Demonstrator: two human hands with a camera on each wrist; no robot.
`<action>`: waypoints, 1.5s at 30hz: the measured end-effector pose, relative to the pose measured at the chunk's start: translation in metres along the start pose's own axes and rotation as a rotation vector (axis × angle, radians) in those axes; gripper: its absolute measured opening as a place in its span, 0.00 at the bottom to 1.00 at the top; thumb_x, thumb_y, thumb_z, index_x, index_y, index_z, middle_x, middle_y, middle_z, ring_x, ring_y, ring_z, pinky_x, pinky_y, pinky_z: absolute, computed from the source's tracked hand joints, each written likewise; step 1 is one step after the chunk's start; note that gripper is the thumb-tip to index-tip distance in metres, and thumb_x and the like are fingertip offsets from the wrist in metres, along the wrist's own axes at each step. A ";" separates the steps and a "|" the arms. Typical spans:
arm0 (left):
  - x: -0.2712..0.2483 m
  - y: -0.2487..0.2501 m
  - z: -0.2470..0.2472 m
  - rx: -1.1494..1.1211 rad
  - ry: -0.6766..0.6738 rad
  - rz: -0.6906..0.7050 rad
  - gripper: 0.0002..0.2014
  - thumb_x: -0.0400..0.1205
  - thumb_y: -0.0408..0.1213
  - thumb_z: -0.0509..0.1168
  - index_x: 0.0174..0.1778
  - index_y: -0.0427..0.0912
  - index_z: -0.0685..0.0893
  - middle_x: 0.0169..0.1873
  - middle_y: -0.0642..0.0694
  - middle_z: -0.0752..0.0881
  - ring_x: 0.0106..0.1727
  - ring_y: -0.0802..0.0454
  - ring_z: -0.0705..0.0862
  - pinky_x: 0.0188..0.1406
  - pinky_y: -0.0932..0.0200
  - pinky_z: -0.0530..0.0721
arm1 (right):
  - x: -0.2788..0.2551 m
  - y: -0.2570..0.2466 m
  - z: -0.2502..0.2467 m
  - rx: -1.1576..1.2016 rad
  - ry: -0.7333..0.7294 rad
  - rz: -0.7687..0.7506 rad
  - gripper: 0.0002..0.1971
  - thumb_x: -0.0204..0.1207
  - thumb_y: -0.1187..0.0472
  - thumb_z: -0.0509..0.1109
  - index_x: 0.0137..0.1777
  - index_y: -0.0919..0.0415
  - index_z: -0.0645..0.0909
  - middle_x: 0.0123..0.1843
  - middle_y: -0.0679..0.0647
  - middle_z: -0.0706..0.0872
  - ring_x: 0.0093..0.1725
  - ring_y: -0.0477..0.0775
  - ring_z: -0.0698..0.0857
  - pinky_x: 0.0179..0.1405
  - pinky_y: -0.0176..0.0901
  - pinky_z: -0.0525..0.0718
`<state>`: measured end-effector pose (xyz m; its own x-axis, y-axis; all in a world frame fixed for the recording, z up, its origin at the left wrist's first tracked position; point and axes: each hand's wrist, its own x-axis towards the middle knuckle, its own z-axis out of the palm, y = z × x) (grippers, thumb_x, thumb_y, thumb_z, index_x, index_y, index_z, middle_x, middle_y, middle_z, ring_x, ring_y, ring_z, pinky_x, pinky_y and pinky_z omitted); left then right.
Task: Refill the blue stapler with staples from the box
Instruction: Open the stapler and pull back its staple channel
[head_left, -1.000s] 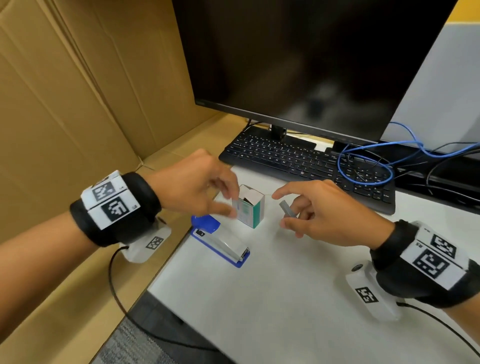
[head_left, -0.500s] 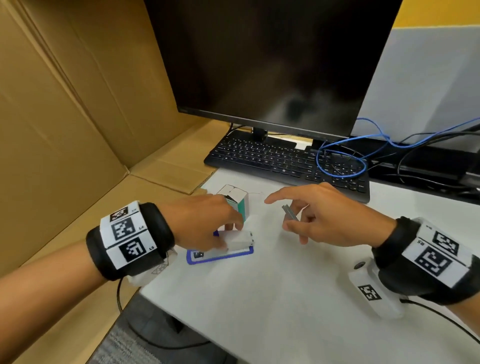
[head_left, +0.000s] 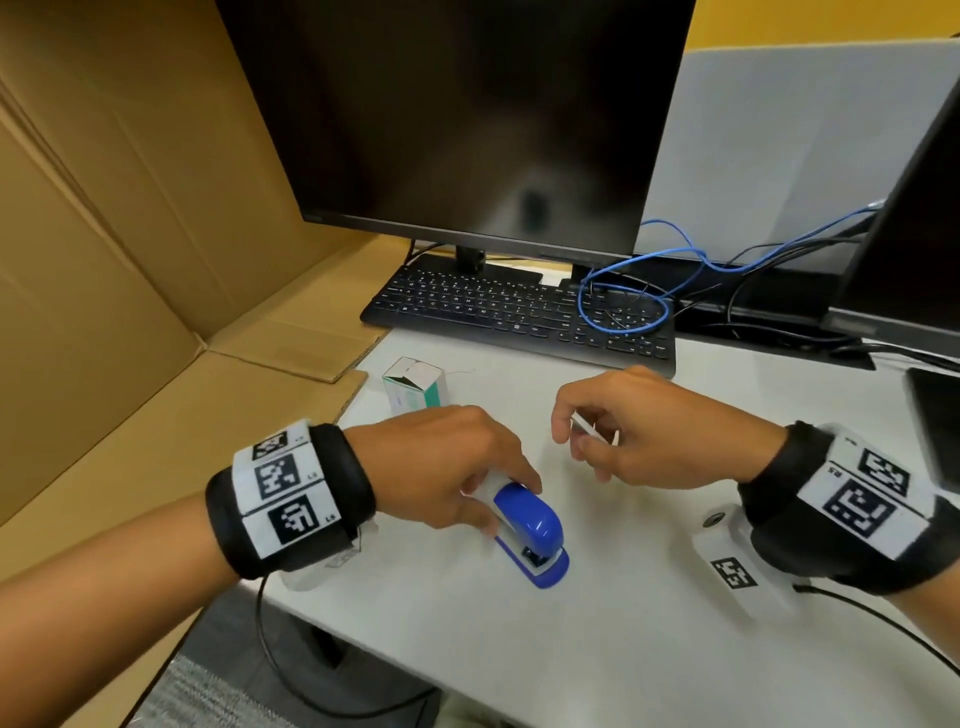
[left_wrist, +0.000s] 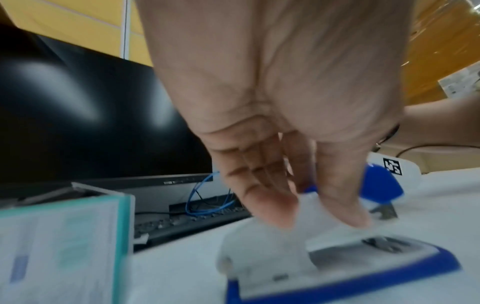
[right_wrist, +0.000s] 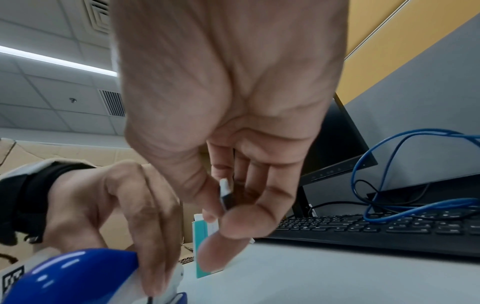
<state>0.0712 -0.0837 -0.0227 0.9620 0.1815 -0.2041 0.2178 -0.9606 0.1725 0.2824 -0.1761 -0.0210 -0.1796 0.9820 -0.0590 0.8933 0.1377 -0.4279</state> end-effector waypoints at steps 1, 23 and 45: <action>0.003 0.002 0.005 0.017 0.034 -0.001 0.19 0.79 0.48 0.72 0.66 0.56 0.84 0.54 0.56 0.87 0.36 0.59 0.76 0.41 0.62 0.79 | -0.001 -0.001 0.000 0.009 -0.009 0.005 0.09 0.79 0.63 0.64 0.50 0.48 0.82 0.41 0.52 0.89 0.39 0.46 0.89 0.44 0.41 0.87; 0.034 0.020 0.019 -0.240 0.257 -0.111 0.10 0.87 0.45 0.61 0.55 0.42 0.73 0.22 0.51 0.81 0.30 0.50 0.83 0.34 0.53 0.81 | -0.030 0.014 0.007 -0.067 0.082 0.152 0.13 0.68 0.37 0.76 0.43 0.45 0.90 0.35 0.51 0.84 0.35 0.48 0.79 0.41 0.53 0.84; 0.024 0.009 0.021 -0.503 0.294 -0.030 0.17 0.88 0.39 0.59 0.71 0.53 0.65 0.62 0.52 0.80 0.37 0.44 0.91 0.39 0.51 0.92 | -0.018 0.020 0.009 -0.022 -0.004 0.114 0.08 0.69 0.46 0.81 0.47 0.41 0.95 0.35 0.58 0.87 0.40 0.58 0.84 0.42 0.58 0.83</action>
<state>0.0927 -0.0923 -0.0463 0.9440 0.3266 0.0476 0.2278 -0.7489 0.6223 0.2996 -0.1922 -0.0367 -0.0778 0.9910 -0.1094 0.9169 0.0281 -0.3981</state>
